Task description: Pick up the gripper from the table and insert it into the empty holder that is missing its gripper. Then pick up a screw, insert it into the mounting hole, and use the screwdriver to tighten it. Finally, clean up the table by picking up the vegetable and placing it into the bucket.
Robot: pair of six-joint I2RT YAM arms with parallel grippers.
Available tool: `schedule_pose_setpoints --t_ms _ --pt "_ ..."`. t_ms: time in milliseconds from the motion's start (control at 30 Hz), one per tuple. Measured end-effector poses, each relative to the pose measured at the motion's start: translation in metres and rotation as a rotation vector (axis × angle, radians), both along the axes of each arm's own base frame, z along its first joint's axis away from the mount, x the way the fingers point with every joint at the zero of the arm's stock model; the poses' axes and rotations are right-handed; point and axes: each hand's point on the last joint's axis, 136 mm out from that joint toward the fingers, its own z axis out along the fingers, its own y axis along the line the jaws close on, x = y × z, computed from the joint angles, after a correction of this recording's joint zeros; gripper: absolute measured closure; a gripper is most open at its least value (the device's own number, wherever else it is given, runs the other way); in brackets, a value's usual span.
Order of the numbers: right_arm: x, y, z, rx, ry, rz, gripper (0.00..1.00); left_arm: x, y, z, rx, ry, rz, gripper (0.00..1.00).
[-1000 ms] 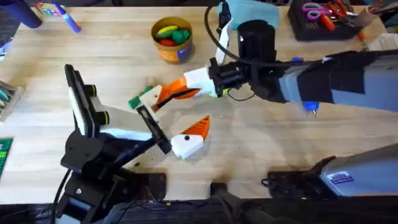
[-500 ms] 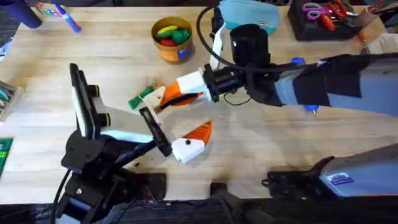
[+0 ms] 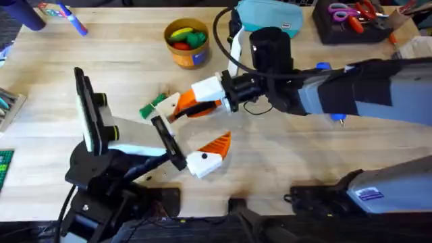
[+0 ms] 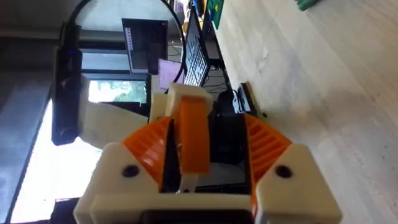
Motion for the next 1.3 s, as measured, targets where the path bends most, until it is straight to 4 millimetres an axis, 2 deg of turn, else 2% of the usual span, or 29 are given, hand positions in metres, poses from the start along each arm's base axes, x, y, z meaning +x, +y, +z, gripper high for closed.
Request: schedule_pose_setpoints --t_ms 533,867,900,1067,1300 --pt "-0.002 -0.008 0.004 0.022 0.016 0.033 0.401 -0.008 -0.005 0.002 0.002 -0.019 -0.052 0.009" --pt "0.006 -0.011 0.007 0.038 -0.007 0.016 0.322 -0.017 -0.009 0.002 0.001 -0.019 -0.108 0.009" --pt "0.006 -0.011 0.007 0.038 -0.007 0.015 0.223 -0.018 -0.010 0.002 0.001 -0.019 -0.113 0.009" --pt "0.010 -0.012 0.006 0.033 -0.012 -0.003 0.123 -0.018 -0.010 0.002 0.001 -0.019 -0.117 0.009" --pt "0.037 -0.026 0.003 0.017 -0.022 -0.102 0.102 -0.019 -0.010 0.002 0.001 -0.019 -0.120 0.009"
